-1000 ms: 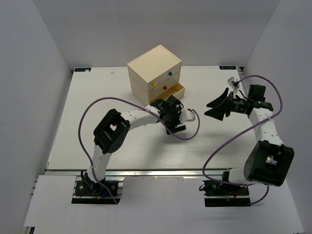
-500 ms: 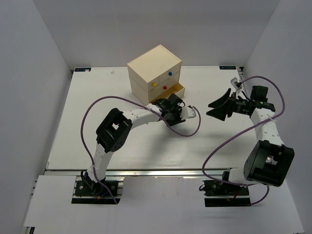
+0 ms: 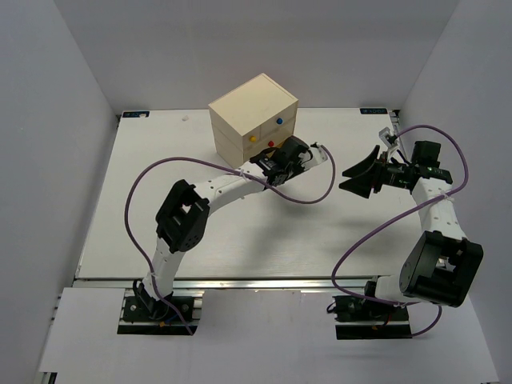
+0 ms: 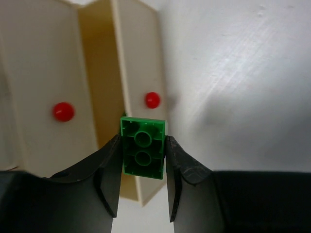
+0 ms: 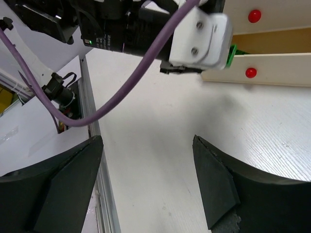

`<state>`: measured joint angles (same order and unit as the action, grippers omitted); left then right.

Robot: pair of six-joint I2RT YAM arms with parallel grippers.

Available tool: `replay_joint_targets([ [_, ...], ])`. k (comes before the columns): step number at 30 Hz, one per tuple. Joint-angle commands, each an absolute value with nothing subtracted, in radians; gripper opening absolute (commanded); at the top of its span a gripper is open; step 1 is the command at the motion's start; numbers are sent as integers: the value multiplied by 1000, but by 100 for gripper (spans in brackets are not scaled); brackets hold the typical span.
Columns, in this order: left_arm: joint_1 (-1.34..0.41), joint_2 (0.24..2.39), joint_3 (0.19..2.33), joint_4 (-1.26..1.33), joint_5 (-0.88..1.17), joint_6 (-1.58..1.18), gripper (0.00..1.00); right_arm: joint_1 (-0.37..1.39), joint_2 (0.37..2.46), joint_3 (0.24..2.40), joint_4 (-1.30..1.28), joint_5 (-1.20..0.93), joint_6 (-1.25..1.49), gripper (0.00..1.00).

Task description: Sort the legos into containers by color

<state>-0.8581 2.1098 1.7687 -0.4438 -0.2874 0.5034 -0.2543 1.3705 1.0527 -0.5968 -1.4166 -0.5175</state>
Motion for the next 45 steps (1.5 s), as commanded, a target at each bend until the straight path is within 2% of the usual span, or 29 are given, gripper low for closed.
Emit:
replay_joint_targets([
  [1, -862, 2086, 1813, -413, -517, 491, 0, -256, 1350, 1066, -574, -1427, -511, 79],
  [6, -862, 2102, 1789, -327, -673, 524, 0, -256, 1355, 1065, -568, -1427, -503, 79],
  [13, -853, 2145, 1760, -253, -778, 578, 1, -258, 1356, 1066, -565, -1428, -497, 79],
  [16, -844, 2145, 1741, -249, -761, 569, 18, -258, 1356, 1066, -565, -1430, -495, 79],
  [17, -844, 2146, 1738, -250, -758, 569, 28, -258, 1356, 1065, -565, -1430, -495, 80],
  [21, -844, 2148, 1732, -259, -755, 560, 54, -258, 1359, 1065, -563, -1431, -494, 80],
  [24, -844, 2143, 1743, -273, -750, 552, 67, -259, 1359, 1065, -563, -1431, -491, 80],
  [26, -853, 2132, 1750, -281, -746, 548, 73, -259, 1358, 1065, -563, -1431, -491, 80],
  [30, -862, 2106, 1775, -284, -716, 543, 74, -259, 1361, 1062, -563, -1430, -492, 81],
  [32, -862, 2095, 1795, -314, -701, 517, 66, -259, 1358, 1060, -563, -1425, -492, 81],
  [33, -862, 2077, 1808, -322, -689, 509, 59, -256, 1358, 1058, -561, -1424, -494, 81],
  [34, -862, 2066, 1812, -339, -655, 482, 34, -256, 1358, 1058, -560, -1417, -495, 80],
  [35, -862, 2048, 1816, -348, -632, 466, 18, -255, 1356, 1057, -557, -1413, -499, 80],
  [36, -862, 2013, 1813, -359, -606, 437, 6, -252, 1356, 1055, -555, -1408, -497, 78],
  [37, -862, 1991, 1809, -376, -528, 416, 0, -253, 1353, 1052, -555, -1398, -509, 76],
  [38, -862, 1961, 1801, -383, -475, 391, 0, -249, 1351, 1046, -554, -1390, -515, 73],
  [41, -839, 1815, 1709, -347, -247, 290, 0, -226, 1345, 1032, -523, -1326, -518, 41],
  [42, -815, 1775, 1650, -297, -221, 255, 0, -213, 1339, 1028, -511, -1265, -515, 22],
  [45, -769, 1654, 1609, -244, -170, 201, 0, -138, 1306, 982, -402, -1137, -447, 2],
])
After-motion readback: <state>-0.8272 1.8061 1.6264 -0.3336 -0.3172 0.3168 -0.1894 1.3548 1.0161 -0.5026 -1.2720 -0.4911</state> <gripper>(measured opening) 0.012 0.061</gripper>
